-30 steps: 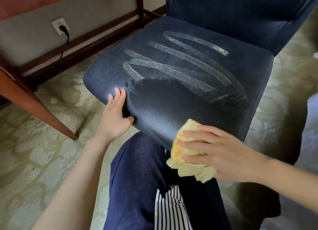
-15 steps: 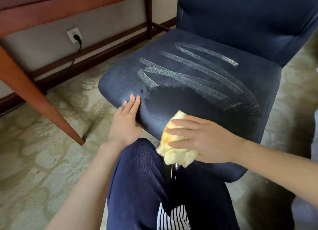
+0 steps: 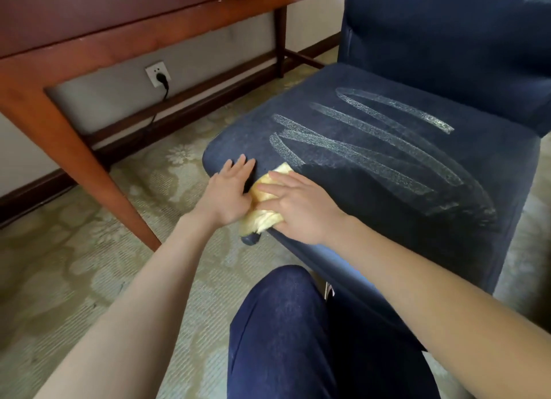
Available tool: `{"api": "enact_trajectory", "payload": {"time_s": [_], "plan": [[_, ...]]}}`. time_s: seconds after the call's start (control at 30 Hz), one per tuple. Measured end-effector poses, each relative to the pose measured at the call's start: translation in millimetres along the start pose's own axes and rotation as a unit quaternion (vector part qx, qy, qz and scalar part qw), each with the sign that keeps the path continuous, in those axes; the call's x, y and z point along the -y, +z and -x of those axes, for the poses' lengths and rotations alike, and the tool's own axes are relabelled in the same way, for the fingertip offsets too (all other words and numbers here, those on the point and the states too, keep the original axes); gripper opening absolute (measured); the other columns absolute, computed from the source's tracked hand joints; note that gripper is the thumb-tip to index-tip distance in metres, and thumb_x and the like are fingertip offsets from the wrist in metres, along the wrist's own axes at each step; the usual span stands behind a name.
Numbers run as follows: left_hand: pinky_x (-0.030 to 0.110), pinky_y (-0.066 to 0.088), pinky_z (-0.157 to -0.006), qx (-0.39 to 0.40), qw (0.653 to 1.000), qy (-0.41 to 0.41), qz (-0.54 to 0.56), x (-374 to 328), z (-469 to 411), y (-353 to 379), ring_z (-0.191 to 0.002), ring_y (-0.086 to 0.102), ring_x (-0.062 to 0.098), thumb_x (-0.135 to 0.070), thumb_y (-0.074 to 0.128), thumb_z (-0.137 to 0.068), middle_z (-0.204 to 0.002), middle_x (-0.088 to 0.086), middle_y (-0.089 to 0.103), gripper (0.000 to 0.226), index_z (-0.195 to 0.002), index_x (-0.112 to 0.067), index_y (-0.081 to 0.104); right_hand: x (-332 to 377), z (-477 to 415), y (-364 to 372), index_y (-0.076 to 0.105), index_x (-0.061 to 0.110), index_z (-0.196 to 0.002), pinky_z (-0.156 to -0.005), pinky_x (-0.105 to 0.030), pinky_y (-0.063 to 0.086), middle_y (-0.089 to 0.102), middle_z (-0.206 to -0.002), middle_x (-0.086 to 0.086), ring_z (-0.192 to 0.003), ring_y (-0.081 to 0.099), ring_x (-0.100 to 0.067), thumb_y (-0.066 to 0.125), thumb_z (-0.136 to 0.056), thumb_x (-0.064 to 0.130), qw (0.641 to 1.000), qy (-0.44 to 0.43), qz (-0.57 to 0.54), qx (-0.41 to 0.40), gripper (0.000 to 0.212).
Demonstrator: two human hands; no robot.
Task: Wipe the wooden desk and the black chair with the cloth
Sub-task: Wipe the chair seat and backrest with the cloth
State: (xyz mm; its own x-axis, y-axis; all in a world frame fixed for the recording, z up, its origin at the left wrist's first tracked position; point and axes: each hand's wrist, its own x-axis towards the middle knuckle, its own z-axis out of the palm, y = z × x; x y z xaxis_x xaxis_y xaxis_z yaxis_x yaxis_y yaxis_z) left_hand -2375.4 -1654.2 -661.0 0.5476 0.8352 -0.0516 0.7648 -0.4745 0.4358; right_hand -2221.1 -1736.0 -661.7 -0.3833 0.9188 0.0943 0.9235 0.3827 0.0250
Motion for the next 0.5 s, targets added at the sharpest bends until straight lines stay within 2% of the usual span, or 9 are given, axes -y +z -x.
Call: {"api": "enact_trajectory", "payload": {"time_s": [0.1, 0.2, 0.3, 0.4, 0.5], "plan": [[0.043, 0.004, -0.119, 0.005, 0.999, -0.016, 0.036, 2, 0, 9, -0.147, -0.003, 0.022, -0.01, 0.039, -0.092, -0.16, 0.002, 0.001, 0.066, -0.152, -0.021, 0.011, 8, 10, 3, 0.048, 0.037, -0.135, -0.116, -0.034, 0.002, 0.031, -0.152, 0.006, -0.144, 0.014, -0.021, 0.055, -0.089, 0.033, 1.0, 0.022, -0.009, 0.001, 0.047], [0.043, 0.004, -0.119, -0.017, 0.999, -0.016, 0.036, 4, 3, 11, -0.147, -0.001, 0.021, -0.011, 0.042, -0.092, -0.16, 0.002, 0.004, 0.067, -0.151, -0.022, 0.015, 16, 34, 1, 0.058, 0.03, -0.128, -0.116, -0.037, 0.012, 0.044, -0.145, 0.0, -0.14, 0.028, -0.026, 0.068, -0.078, 0.025, 0.997, 0.065, -0.027, -0.016, 0.051], [0.042, 0.0, -0.118, -0.029, 0.999, -0.026, 0.02, -4, 9, 13, -0.147, 0.0, 0.023, -0.012, 0.043, -0.092, -0.16, 0.003, 0.005, 0.066, -0.152, -0.02, 0.016, 26, 65, 1, 0.065, 0.03, -0.118, -0.112, -0.037, 0.024, 0.054, -0.136, 0.002, -0.131, 0.043, -0.025, 0.077, -0.061, 0.023, 0.99, 0.131, -0.031, -0.042, 0.059], [0.041, 0.002, -0.116, -0.056, 0.997, -0.024, -0.044, -17, 16, 18, -0.146, 0.011, 0.028, -0.015, 0.045, -0.091, -0.159, 0.008, 0.011, 0.065, -0.151, -0.015, 0.019, 27, 98, 3, 0.064, 0.029, -0.12, -0.112, -0.038, 0.024, 0.055, -0.134, 0.003, -0.129, 0.046, -0.026, 0.077, -0.06, 0.02, 0.977, 0.194, -0.032, -0.086, 0.063], [0.038, 0.004, -0.115, -0.077, 0.99, -0.024, -0.118, -31, 25, 22, -0.141, 0.024, 0.029, -0.031, 0.036, -0.089, -0.156, 0.013, 0.02, 0.064, -0.149, -0.011, 0.024, 24, 125, 2, 0.062, 0.027, -0.124, -0.108, -0.04, 0.027, 0.054, -0.135, 0.002, -0.13, 0.045, -0.027, 0.062, -0.067, 0.013, 0.958, 0.253, -0.015, -0.131, 0.059]]}}
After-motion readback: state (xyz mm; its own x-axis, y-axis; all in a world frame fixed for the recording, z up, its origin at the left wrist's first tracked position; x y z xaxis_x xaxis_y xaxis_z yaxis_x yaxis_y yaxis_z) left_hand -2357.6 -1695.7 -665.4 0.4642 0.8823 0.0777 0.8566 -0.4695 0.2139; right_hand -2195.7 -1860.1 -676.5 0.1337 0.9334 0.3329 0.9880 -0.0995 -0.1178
